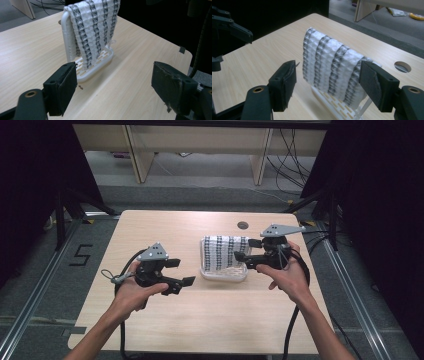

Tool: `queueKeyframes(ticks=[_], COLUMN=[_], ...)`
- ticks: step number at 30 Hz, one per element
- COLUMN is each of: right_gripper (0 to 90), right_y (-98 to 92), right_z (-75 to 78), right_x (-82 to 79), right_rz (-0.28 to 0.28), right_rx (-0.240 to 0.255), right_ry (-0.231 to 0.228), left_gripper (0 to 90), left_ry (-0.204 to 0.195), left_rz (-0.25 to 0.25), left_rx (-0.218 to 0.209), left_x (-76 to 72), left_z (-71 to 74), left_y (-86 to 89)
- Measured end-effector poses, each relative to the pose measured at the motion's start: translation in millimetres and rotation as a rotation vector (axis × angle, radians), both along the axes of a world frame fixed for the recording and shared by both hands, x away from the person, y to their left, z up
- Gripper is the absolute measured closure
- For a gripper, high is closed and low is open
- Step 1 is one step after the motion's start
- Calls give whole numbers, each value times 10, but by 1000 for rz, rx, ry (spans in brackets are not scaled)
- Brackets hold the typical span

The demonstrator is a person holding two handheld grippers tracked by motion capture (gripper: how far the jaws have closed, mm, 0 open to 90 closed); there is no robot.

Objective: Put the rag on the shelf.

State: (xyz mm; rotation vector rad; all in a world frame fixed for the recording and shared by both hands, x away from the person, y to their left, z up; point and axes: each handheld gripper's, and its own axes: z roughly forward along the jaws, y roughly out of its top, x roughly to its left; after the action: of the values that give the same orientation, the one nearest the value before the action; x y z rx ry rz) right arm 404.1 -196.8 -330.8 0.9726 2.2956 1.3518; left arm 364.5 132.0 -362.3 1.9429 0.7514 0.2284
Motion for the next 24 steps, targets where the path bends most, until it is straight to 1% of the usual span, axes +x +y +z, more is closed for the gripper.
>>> queueKeyframes(ticks=[3,4,5,6,8,9,10,11,12,13,14,15,16,17,19,20,21,22,24], right_gripper=[308,307,305,302,297,297,298,298,298,298,297,297,297,297,293,291,289,286,286], right_y=[4,14,7,14,17,15,19,19,22,27,34,41,46,58,72,77,81,84,91], right_z=[-18,-35,-45,-57,-77,-89,-107,-107,-112,-121,-130,-131,-142,-148,-162,-177,-182,-196,-216], right_x=[-33,-50,-60,-81,-119,-119,-143,-143,-158,-173,-179,-212,-211,-235,-260,-256,-275,-275,-296], right_rz=[7,7,0,2,1,12,16,16,12,9,17,10,21,17,22,29,30,36,40], right_rx=[0,15,0,11,13,18,27,27,29,35,43,46,45,47,49,49,50,50,52], right_ry=[10,15,-9,0,22,6,-3,-3,-1,-1,-11,8,-8,-3,2,-21,-1,-13,-3], left_gripper=[201,200,200,199,199,199,199,199,200,200,199,199,199,200,200,200,200,199,200], left_ry=[3,2,7,5,7,-1,-4,-6,-14,-8,-8,-4,-10,-7,-11,-14,-8,-12,-7], left_rz=[-8,-2,-7,-7,-4,-2,0,3,11,2,-5,7,1,-3,-2,-11,-6,-9,-6], left_rx=[-2,-9,-11,-16,-19,-18,-5,1,-8,-2,-10,2,-6,7,6,-7,2,2,0], left_x=[-36,-48,-55,-66,-97,-110,-123,-137,-151,-160,-168,-190,-196,-207,-228,-232,-247,-253,-272], left_z=[-40,-52,-61,-73,-87,-96,-97,-103,-117,-120,-130,-126,-139,-136,-146,-159,-155,-164,-179], left_y=[21,28,41,49,65,74,85,92,91,105,110,114,117,124,127,129,135,142,151])
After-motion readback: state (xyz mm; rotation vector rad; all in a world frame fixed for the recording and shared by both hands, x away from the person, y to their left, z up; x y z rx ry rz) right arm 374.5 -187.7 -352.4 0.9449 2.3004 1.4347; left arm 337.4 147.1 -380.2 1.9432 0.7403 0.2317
